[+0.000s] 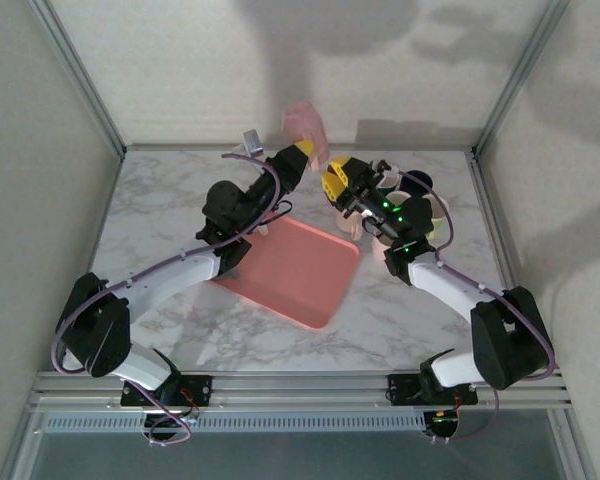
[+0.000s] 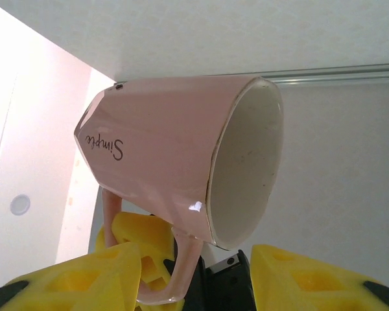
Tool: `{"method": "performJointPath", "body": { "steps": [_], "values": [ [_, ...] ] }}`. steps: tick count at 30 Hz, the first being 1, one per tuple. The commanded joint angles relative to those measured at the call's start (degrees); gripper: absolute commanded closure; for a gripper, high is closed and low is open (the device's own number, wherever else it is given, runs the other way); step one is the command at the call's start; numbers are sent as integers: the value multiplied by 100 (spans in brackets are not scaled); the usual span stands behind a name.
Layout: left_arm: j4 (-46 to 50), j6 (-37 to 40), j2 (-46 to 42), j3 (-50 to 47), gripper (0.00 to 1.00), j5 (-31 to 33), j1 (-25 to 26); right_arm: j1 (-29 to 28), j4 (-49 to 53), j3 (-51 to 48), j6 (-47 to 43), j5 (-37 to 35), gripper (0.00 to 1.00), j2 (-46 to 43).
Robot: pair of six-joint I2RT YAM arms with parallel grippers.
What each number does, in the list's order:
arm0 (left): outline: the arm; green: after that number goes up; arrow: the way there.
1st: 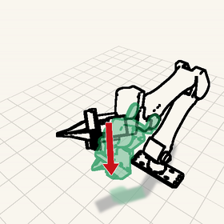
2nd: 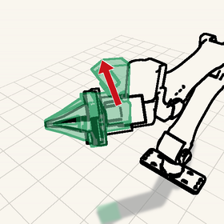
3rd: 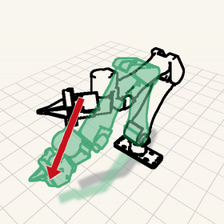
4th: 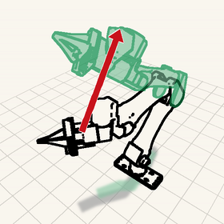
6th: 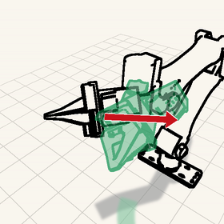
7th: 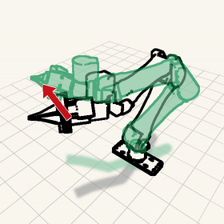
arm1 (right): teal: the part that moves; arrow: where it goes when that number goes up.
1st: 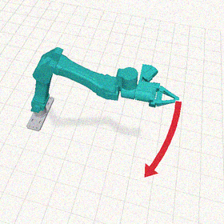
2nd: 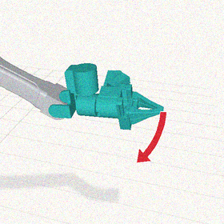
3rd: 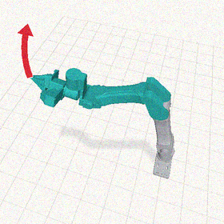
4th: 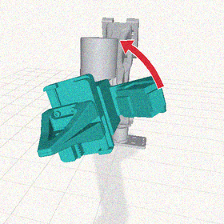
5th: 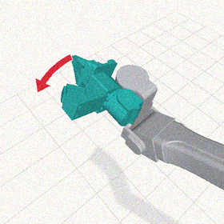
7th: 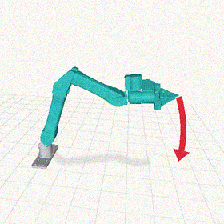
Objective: Turn the mug right side up
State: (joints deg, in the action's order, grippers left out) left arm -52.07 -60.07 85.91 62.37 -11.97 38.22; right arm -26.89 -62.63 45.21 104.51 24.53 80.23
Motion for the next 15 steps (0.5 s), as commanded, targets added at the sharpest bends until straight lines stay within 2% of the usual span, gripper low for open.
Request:
{"method": "performJointPath", "body": {
  "steps": [1, 8, 15],
  "values": [
    [-899, 32, -61, 416, 100, -50, 54, -58, -477, 138, 131, -160, 52, 134],
    [-833, 16, -96, 399, 100, -26, 78, -58, -819, 426, 170, -208, 58, 525],
    [-832, -71, -131, 329, 100, 42, 89, -56, -1071, 697, 4, -295, 59, 708]
  ]
}}
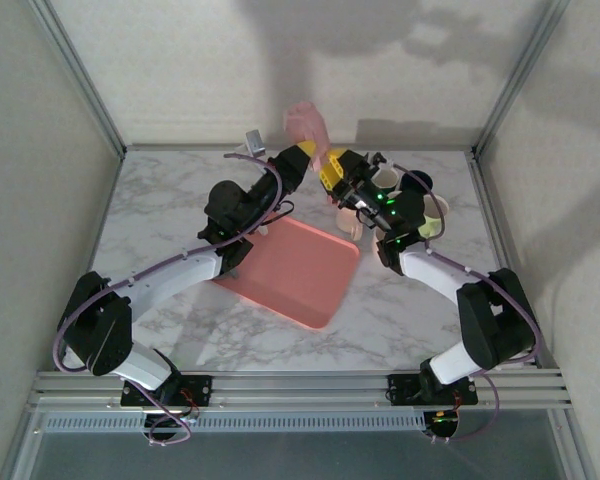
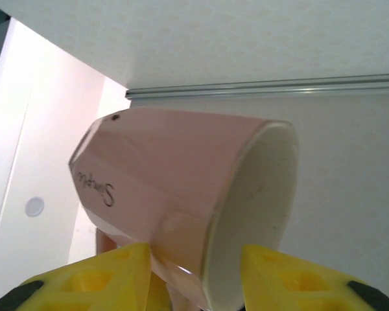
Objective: Turn the mug right side up
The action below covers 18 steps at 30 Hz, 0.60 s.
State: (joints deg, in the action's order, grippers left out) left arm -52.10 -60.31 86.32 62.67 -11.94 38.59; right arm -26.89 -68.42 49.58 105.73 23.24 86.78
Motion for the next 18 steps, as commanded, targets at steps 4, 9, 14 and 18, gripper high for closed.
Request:
{"method": "performJointPath", "body": {
  "steps": [4, 9, 14, 18],
  "values": [
    [-962, -287, -142, 233, 100, 92, 61, -61, -682, 399, -135, -280, 61, 208],
    [-1166, -683, -125, 93, 100, 212, 70, -72, -916, 517, -171, -351, 69, 363],
    [-1134, -1028, -200, -196, 95, 392, 70, -76, -935, 436, -483, -436, 86, 255],
    [-1013, -1202, -244, -490, 81, 382, 64, -72, -881, 351, -870, -488, 100, 99]
  ]
}}
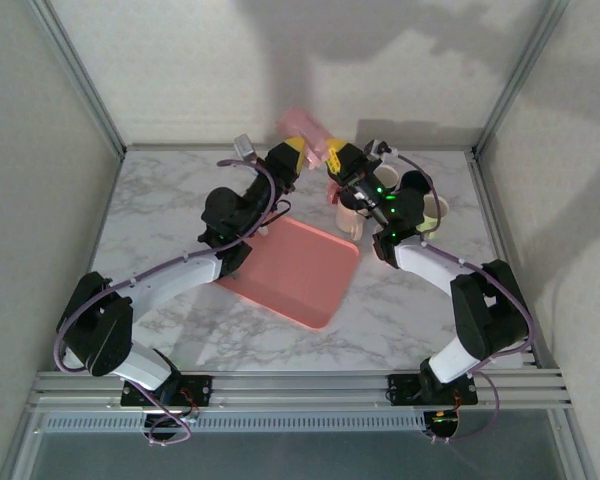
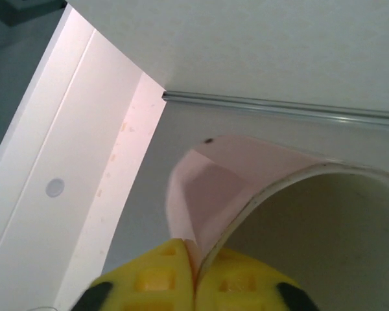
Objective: Turn the mug right side up
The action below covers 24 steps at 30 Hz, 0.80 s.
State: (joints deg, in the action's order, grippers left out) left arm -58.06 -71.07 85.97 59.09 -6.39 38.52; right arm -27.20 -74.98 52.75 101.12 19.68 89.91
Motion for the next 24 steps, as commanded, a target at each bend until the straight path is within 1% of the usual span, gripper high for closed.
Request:
{"method": "performJointPath", "body": {
  "steps": [1, 3, 4, 5, 8, 9, 12, 14, 17, 19, 21, 24],
  "values": [
    [-408, -180, -213, -204, 76, -186, 76, -42, -193, 25, -470, -152, 100, -243],
    [-319, -227, -226, -326, 67, -225, 74, -48, -132, 25, -556, -159, 100, -280],
    [-215, -221, -251, -373, 60, -239, 74, -47, -75, 33, -597, -145, 100, -297],
    [-90, -162, -291, -404, 54, -270, 76, -47, -11, 33, -655, -125, 100, -315],
    [511, 220, -484, -418, 41, -388, 59, -18, 300, 68, -902, 15, 100, -414],
    [767, 380, -533, -384, 39, -480, 41, -14, 367, 85, -995, 79, 100, -457],
    [1485, 834, -685, -288, 39, -896, -70, 5, 1107, 151, -1415, 313, 100, -656],
    [1803, 1095, -873, -381, 38, -933, -120, 9, 1609, 172, -1763, 406, 100, -823],
    [2234, 1432, -1145, -511, 37, -1098, -277, 20, 2558, 258, -2415, 558, 100, -1155],
    [2685, 1723, -1296, -501, 37, -1289, -397, 27, 3357, 337, -2939, 575, 100, -1431],
    [3382, 2268, -1408, -336, 37, -1459, -489, 50, 4094, 416, -3409, 563, 100, -1702],
    [4701, 3271, -1494, 49, 38, -1494, -528, 97, 5309, 634, -4158, 535, 100, -2035]
  ]
}}
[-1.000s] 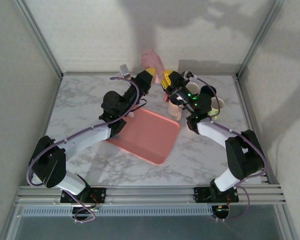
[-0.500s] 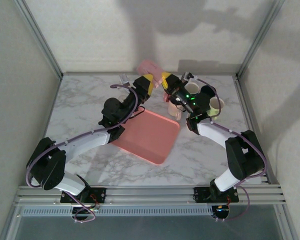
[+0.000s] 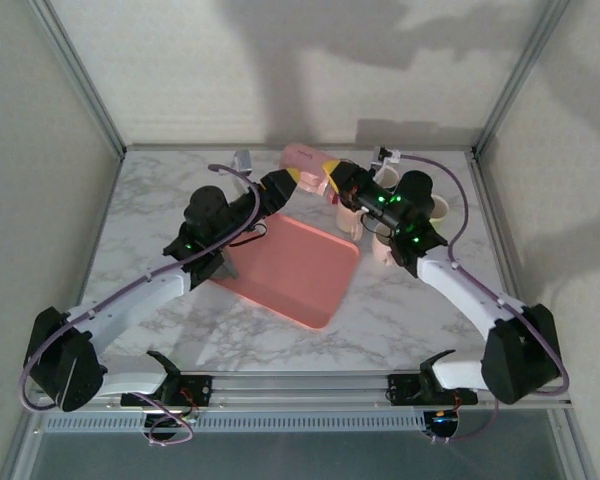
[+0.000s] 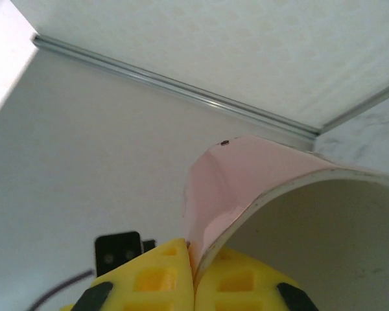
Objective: Turn the mug right side up
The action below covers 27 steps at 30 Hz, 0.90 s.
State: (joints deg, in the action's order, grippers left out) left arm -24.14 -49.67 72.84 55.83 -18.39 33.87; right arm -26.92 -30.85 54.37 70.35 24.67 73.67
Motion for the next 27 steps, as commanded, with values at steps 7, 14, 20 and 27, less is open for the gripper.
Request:
{"method": "performJointPath", "body": {
  "steps": [7, 14, 20, 27],
  "values": [
    [2495, 2526, -481, 617, 38, -235, -169, 217, 3969, 1269, -2907, -470, 100, -880],
    [2426, 3469, -791, 390, 37, -265, -194, 309, 6528, 2271, -4417, -1441, 100, -854],
    [2361, 3791, -753, 288, 37, -435, -189, 397, 7795, 2686, -4904, -2376, 100, -730],
    [2736, 4408, -410, 570, 35, -1058, -186, 683, 8867, 3121, -4999, -3630, 100, -291]
  ]
}}
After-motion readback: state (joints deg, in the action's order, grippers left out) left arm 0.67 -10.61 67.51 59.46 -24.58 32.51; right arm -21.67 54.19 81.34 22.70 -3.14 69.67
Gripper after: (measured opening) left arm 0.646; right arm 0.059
